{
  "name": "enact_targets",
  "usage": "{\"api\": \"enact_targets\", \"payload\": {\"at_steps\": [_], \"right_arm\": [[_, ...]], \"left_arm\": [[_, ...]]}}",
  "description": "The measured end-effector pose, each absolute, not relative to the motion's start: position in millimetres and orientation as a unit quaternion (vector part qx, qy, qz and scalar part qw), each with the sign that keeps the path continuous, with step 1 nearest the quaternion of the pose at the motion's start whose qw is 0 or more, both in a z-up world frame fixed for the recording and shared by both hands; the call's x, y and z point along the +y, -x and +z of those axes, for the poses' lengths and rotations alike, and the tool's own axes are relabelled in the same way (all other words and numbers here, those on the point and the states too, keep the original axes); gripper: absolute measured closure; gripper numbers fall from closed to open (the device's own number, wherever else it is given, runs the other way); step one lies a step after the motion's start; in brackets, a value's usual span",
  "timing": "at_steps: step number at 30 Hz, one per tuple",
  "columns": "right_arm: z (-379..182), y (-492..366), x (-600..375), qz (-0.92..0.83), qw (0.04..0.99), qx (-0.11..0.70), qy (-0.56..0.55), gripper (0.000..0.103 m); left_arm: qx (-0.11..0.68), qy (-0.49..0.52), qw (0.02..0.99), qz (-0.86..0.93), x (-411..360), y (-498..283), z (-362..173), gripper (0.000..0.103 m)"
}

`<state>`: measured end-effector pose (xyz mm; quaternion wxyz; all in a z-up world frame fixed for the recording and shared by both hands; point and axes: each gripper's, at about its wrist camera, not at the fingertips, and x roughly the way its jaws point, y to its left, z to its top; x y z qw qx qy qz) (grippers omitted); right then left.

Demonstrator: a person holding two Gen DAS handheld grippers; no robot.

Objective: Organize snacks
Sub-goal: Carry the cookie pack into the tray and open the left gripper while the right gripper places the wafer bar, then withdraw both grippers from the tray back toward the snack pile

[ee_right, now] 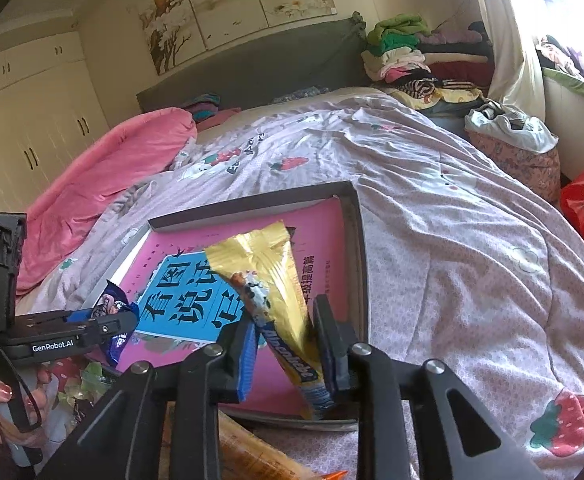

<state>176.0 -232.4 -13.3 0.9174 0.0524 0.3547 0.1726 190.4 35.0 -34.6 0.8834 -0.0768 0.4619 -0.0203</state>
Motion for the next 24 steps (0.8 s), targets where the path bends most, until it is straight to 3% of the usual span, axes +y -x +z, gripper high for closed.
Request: {"api": "enact_targets", "payload": {"at_steps": [2,11,24], "right_arm": [[-18,-178,-233,0.166,0.913,0.368,-0.055,0.063],[-20,-177,-234,0.169,0.912,0.371,-0.051,0.062],[-15,-169,-232,0.185,0.912,0.360,-0.058,0.043]], "left_arm": [[0.461,0.079,0.883,-0.021,36,-190,-35,0.047],[0.450,0.078,0.889,-0.026,38,-188,-25,0.047],[0.446,0.085,0.891,-0.029,40,-179,-20,0.041]]}}
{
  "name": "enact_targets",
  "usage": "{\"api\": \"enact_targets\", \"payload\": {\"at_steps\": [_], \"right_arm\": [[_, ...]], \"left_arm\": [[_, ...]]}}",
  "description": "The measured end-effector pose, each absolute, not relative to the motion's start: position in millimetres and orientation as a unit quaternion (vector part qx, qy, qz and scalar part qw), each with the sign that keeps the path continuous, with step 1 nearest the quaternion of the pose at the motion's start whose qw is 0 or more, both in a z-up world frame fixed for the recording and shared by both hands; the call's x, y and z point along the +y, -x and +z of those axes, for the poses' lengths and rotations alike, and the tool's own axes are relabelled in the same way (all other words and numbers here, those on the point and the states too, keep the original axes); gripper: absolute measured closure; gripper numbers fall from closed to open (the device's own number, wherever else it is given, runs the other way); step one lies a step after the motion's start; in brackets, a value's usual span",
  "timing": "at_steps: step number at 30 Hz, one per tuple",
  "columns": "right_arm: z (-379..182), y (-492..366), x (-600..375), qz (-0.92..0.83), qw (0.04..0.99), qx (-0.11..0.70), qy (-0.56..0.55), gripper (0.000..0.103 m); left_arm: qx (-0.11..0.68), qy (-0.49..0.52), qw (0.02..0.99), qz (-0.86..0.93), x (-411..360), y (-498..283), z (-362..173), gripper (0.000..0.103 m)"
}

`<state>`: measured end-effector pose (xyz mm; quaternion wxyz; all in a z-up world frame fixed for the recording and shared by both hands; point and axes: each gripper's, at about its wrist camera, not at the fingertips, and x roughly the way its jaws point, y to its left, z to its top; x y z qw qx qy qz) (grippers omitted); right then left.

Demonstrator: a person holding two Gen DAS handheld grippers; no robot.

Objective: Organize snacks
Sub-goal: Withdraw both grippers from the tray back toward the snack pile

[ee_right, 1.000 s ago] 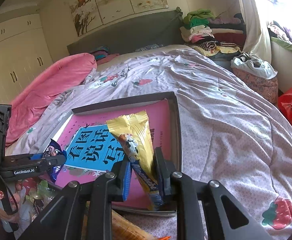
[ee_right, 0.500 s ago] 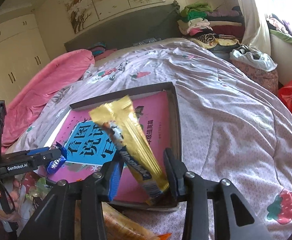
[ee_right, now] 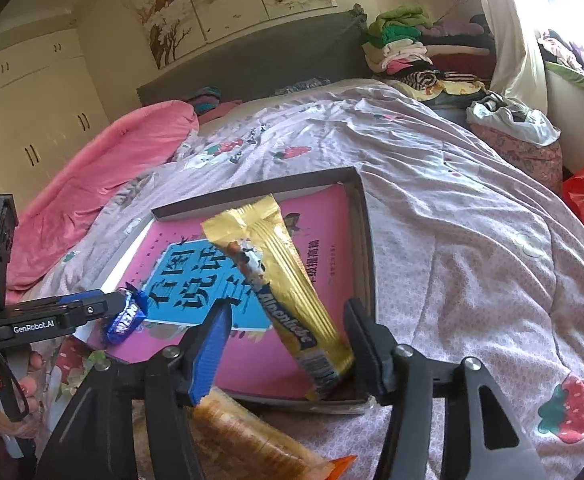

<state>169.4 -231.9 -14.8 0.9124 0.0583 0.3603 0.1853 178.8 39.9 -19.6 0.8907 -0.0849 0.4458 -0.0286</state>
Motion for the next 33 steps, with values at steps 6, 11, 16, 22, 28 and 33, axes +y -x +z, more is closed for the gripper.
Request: {"api": "enact_targets", "payload": {"at_steps": [6,11,16,22,28,33], "right_arm": [[-12,-165,-231,0.189,0.914,0.353,-0.058,0.040],[-9,-162,-231,0.191,0.916,0.348,-0.060,0.039],[-6,-160,-233,0.192,0.918,0.341,-0.060,0.034],[-1,-157,-231,0.193,0.921,0.333,-0.053,0.032],[4,-152,-228,0.196,0.925,0.323,-0.045,0.028],[9,-146,-226,0.199,0.929,0.311,-0.039,0.022]], "left_arm": [[0.440,0.085,0.893,-0.032,41,-173,-13,0.041],[0.436,0.087,0.895,-0.033,44,-171,-8,0.039],[0.430,0.091,0.897,-0.035,47,-169,-3,0.037],[0.424,0.096,0.900,-0.037,48,-165,4,0.027],[0.413,0.102,0.904,-0.039,49,-160,13,0.025],[0.414,0.118,0.902,-0.033,54,-153,14,0.025]]}}
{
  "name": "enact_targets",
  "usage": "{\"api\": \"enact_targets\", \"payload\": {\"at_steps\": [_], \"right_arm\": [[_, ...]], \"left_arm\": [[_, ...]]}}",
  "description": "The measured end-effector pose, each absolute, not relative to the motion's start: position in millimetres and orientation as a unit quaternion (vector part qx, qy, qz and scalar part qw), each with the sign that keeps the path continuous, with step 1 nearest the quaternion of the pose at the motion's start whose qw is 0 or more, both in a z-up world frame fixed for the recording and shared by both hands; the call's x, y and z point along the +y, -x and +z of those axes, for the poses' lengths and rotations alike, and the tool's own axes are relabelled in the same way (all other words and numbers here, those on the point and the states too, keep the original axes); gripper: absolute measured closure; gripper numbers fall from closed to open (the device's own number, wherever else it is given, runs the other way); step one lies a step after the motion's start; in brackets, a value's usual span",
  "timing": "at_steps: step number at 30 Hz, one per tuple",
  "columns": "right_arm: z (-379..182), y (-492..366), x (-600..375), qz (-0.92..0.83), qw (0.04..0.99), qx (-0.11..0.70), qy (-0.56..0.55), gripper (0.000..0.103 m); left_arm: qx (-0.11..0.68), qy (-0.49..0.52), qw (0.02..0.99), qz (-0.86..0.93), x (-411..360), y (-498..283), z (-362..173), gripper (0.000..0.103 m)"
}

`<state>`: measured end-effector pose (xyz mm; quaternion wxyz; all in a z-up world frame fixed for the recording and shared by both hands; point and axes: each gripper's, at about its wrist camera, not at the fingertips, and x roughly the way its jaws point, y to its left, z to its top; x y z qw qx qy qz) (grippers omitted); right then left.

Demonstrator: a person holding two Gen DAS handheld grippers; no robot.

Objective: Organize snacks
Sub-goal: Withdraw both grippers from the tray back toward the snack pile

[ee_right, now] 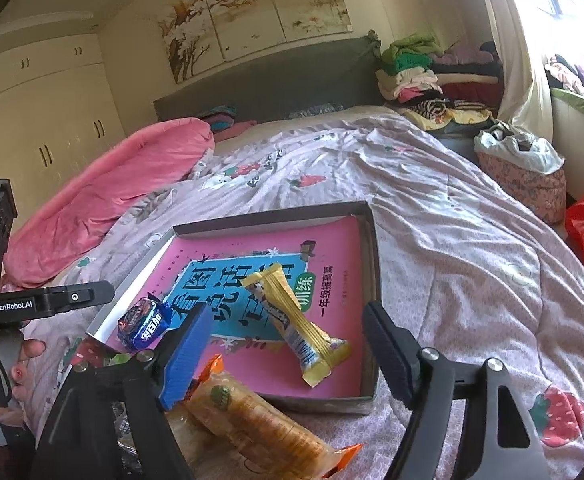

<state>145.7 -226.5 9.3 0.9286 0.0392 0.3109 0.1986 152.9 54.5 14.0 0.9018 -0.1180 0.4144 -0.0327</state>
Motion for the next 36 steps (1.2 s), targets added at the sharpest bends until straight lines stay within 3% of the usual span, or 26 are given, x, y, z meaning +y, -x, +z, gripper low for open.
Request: {"api": "enact_targets", "payload": {"at_steps": [17,36], "right_arm": [[30,-127,-225,0.201,0.935,0.291,-0.038,0.015],[40,-104,-212,0.197,0.931,0.304,-0.034,0.014]], "left_arm": [[0.409,0.119,0.904,-0.034,60,-125,17,0.024],[0.401,0.111,0.907,-0.059,53,-103,31,0.024]]}}
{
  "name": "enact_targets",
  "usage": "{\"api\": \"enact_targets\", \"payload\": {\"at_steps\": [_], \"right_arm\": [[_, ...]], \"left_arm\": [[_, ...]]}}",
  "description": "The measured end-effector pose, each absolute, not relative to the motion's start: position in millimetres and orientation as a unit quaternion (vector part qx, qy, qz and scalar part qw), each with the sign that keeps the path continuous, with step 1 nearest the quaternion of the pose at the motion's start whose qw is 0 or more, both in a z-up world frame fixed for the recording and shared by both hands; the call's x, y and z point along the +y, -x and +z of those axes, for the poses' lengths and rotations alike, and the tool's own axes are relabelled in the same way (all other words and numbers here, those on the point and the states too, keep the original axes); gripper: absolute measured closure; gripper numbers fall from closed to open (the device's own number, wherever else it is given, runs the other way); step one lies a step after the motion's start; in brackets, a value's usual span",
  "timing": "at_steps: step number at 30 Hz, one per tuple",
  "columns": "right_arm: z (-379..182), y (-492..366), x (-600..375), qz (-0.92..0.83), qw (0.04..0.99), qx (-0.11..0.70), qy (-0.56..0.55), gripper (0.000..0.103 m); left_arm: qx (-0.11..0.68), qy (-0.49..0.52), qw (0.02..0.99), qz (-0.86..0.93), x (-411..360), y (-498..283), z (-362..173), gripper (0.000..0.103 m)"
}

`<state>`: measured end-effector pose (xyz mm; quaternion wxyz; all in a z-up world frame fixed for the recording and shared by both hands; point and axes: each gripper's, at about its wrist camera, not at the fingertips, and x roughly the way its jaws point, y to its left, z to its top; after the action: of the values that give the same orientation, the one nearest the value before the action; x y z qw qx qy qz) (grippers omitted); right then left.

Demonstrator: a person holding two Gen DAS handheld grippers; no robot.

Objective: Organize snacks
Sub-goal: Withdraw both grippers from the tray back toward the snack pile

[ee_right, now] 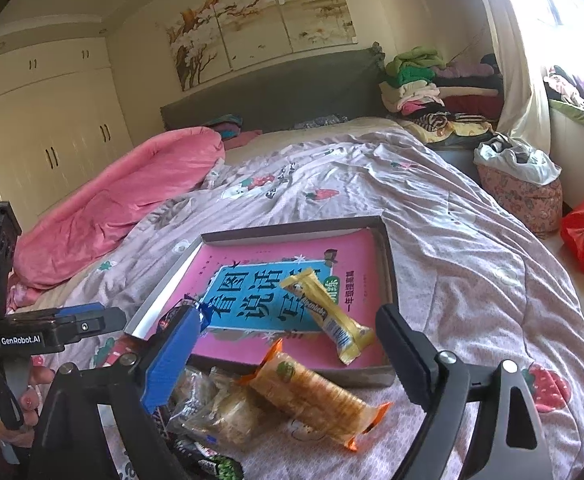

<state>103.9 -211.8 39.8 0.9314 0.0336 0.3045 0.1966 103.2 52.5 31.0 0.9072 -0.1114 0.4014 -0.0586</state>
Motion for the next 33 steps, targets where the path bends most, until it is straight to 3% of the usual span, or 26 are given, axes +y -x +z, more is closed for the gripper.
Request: {"api": "enact_targets", "payload": {"at_steps": [33], "right_arm": [[30,-66,-191,0.211,0.913,0.347,-0.030,0.013]], "left_arm": [[0.421,0.078,0.900,-0.079,54,-64,24,0.024]]}}
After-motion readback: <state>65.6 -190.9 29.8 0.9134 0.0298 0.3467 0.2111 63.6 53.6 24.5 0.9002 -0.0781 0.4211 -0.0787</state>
